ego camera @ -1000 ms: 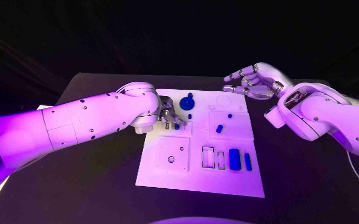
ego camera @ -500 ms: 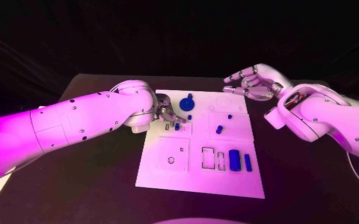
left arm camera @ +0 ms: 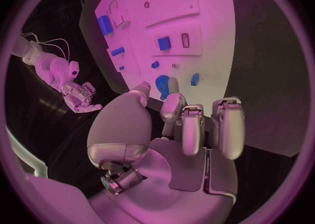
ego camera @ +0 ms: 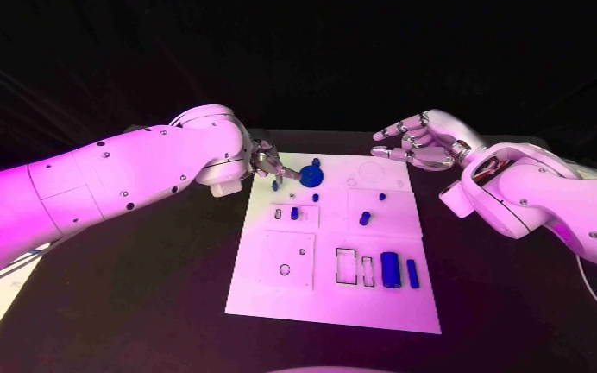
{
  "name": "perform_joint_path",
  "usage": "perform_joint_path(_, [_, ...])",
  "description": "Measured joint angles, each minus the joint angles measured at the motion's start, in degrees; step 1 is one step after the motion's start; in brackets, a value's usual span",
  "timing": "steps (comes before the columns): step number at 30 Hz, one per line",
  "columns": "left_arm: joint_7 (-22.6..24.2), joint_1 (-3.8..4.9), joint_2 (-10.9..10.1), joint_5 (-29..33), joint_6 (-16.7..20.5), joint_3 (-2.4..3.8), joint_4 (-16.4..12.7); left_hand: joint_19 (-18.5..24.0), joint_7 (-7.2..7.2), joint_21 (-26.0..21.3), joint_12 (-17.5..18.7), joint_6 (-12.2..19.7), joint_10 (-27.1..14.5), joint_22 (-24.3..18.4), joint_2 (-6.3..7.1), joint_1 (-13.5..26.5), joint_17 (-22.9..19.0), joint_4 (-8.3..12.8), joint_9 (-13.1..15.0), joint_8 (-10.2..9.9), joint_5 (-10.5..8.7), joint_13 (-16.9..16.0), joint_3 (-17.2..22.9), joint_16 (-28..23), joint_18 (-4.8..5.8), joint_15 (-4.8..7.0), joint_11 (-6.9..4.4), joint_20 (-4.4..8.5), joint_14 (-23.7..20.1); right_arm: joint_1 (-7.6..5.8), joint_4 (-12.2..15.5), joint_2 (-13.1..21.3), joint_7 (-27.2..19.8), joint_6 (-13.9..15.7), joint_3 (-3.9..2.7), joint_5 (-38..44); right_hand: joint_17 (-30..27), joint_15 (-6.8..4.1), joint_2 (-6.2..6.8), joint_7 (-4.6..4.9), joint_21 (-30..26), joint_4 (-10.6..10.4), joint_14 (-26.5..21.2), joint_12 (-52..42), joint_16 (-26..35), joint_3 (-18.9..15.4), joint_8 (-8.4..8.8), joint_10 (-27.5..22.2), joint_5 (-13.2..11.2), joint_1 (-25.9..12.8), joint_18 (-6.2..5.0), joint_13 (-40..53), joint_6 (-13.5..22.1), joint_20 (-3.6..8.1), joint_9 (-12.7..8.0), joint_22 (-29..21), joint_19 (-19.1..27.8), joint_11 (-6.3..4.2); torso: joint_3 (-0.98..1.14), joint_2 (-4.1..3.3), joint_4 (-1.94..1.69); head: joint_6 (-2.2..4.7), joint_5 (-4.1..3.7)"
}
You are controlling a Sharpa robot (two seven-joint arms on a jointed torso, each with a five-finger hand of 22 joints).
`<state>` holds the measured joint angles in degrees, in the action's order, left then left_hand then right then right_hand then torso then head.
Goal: Assemble the parts on the task board
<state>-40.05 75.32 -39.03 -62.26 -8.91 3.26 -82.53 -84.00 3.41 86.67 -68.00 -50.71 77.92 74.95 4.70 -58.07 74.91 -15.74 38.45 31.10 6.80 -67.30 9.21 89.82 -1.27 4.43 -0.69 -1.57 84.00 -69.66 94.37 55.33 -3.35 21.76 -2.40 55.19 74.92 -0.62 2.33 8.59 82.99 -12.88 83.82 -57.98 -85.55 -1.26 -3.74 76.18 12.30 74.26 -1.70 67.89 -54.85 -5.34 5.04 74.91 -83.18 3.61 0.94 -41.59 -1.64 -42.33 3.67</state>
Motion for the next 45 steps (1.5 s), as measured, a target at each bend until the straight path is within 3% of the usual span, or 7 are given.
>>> perform_joint_path(3, [0.0, 0.19, 1.8, 0.1, -0.5, -0.05, 3.7, 0.1, 1.20, -0.4, 1.8, 1.2, -1.2, 0.0, -0.25, -2.5, 0.0, 0.2, -2.3, -2.9, 0.00, 1.8, -1.2, 0.0, 0.00, -0.75, 1.03, -0.85, -0.1, 0.00, 0.0, -0.1, 0.0, 0.0, 0.00, 0.0, 0.0, 0.00, 0.00, 0.00, 0.0, 0.0, 0.0, 0.0, 0.0, 0.0, 0.00, 0.0, 0.0, 0.0, 0.00, 0.0, 0.0, 0.00, 0.0, 0.0, 0.0, 0.00, -0.02, 0.00, -0.03, 0.11, 0.09])
perform_joint_path(5, [0.0, 0.28, 3.1, 0.1, -0.8, -0.09, 5.9, -0.1, 1.29, -0.4, 1.9, 1.3, -1.4, 0.0, -0.39, -3.1, 0.0, 0.2, -3.1, -3.7, 0.00, 2.2, -1.7, 0.0, 0.01, -0.96, 1.19, -1.03, 0.1, 0.00, -0.1, -0.1, 0.0, 0.0, 0.00, 0.0, 0.0, 0.00, 0.00, 0.00, 0.0, -0.1, 0.0, 0.0, 0.0, -0.1, 0.00, 0.0, 0.0, 0.0, 0.00, 0.0, 0.0, 0.00, 0.0, 0.0, 0.0, 0.00, -0.03, -0.02, -0.03, 0.21, 0.14])
perform_joint_path(10, [0.0, 0.40, 5.9, -0.4, -1.9, -0.35, 11.5, 0.1, 1.28, -0.5, 1.9, -0.2, -1.4, 0.0, -0.51, -3.6, 0.0, -0.3, -3.9, -4.1, 0.00, 2.2, -2.9, 0.0, 0.00, -0.96, 1.19, -1.28, 0.1, 0.01, -0.2, -0.3, 0.0, 0.0, 0.03, -0.1, 0.0, 0.00, 0.00, 0.00, 0.0, -0.2, 0.0, 0.0, 0.0, -0.2, 0.00, 0.0, 0.0, 0.0, 0.00, -0.1, 0.0, 0.00, 0.0, 0.0, 0.0, 0.00, -0.09, -0.09, 0.10, 0.32, 0.29])
perform_joint_path(17, [0.0, 0.43, 7.9, -1.6, -4.0, -0.60, 15.7, 0.1, 0.55, -0.5, 1.4, -2.1, -1.0, 0.0, -1.01, -4.1, 0.0, -0.7, -4.0, -3.4, 0.00, 1.7, -4.5, 0.0, -0.02, -0.96, 0.88, -1.28, 0.1, 0.04, -0.2, -0.4, 0.0, 0.0, 0.06, -0.1, 0.0, 0.00, 0.00, 0.00, 0.0, -0.2, 0.0, 0.0, 0.0, -0.3, 0.00, 0.0, 0.1, 0.0, 0.00, -0.1, 0.0, 0.00, 0.0, 0.0, 0.0, 0.00, -0.09, -0.10, 0.09, 0.25, 0.18])
perform_joint_path(30, [0.0, 0.43, 8.9, -2.8, -7.6, -0.92, 17.7, 0.1, 0.35, -0.5, 0.8, -2.7, -0.6, 0.0, -1.30, -4.4, 0.0, -0.7, -3.6, -2.8, 0.00, 1.1, -5.1, 0.0, -0.02, -0.95, 0.46, -1.28, 0.1, 0.06, -0.3, -0.6, 0.0, 0.0, 0.08, -0.2, 0.0, 0.00, 0.00, 0.00, 0.0, -0.2, 0.0, 0.0, 0.0, -0.5, 0.00, 0.0, 0.2, 0.0, 0.00, -0.1, 0.0, 0.00, 0.0, 0.0, 0.0, 0.00, -0.05, 0.01, 0.04, 0.05, 0.37])
perform_joint_path(45, [0.0, 0.43, 9.4, -3.0, -10.5, -1.33, 18.1, 0.1, 0.15, -0.2, 0.3, -2.9, -0.4, 0.0, -3.06, -6.6, 0.0, -0.2, -3.2, -2.2, 0.00, 0.9, -5.6, 0.0, -0.02, -0.83, 0.26, -1.27, -0.1, 0.08, -0.4, -0.7, 0.0, -0.1, 0.09, -0.2, 0.0, 0.00, 0.00, 0.00, 0.0, -0.2, 0.0, 0.0, 0.0, -0.5, 0.00, 0.0, 0.6, 0.0, 0.00, 0.0, 0.0, 0.00, 0.0, 0.0, 0.0, 0.00, -0.05, -0.02, 0.04, -0.01, 0.48])
